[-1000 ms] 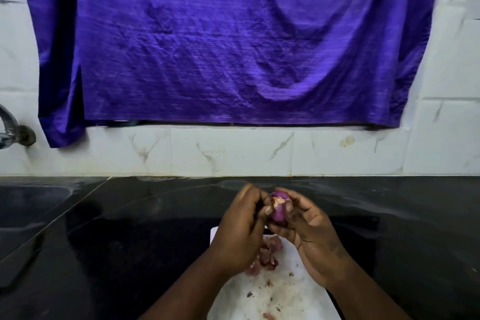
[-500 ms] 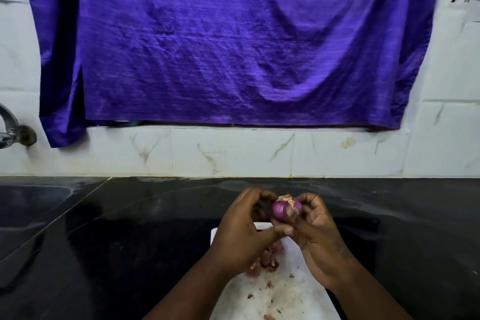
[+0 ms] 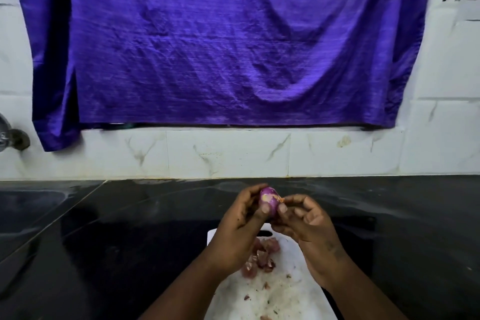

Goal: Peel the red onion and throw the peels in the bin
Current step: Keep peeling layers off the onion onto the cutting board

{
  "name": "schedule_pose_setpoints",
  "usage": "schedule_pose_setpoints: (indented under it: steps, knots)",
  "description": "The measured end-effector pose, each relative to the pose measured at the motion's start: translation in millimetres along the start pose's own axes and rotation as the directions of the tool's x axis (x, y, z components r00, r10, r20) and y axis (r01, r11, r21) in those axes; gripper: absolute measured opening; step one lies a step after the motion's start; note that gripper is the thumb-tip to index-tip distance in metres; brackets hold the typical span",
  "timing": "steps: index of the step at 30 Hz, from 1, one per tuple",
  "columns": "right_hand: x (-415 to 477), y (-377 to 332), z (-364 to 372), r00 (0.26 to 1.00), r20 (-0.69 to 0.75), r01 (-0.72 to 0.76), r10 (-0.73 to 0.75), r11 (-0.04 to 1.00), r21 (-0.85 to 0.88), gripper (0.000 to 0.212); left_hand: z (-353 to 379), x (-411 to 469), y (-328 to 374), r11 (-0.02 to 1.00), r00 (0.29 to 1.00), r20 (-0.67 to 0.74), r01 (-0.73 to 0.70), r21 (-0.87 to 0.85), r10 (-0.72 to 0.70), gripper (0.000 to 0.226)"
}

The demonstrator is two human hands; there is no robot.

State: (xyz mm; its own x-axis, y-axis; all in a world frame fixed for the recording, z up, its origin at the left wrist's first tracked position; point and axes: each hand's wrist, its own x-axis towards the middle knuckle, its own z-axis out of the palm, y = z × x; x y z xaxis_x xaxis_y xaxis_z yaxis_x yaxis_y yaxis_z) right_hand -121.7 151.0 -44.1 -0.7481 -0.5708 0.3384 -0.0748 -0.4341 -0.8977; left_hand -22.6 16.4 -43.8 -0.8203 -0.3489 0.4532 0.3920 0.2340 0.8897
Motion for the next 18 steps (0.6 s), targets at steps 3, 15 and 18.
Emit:
schedule_pose_setpoints:
  steps: [3, 15, 18]
  knots:
    - [2, 0, -1, 0.999, -0.010, 0.042, -0.042, 0.996, -0.083, 0.023, -2, 0, -2, 1.000, 1.000, 0.004, 0.003, 0.027, -0.003, 0.041]
    - [1, 12, -14, 0.902, 0.144, 0.354, -0.408, 0.506, -0.786, 0.025, -10, 0, -10, 0.855, 0.997, 0.032, -0.082, 0.512, 0.076, 0.039]
    - [0, 10, -13, 0.906, 0.177, 0.338, -0.385, 0.404, -0.850, 0.014, -12, 1, -11, 0.820, 0.996, 0.033, -0.082, 0.566, 0.077, 0.045]
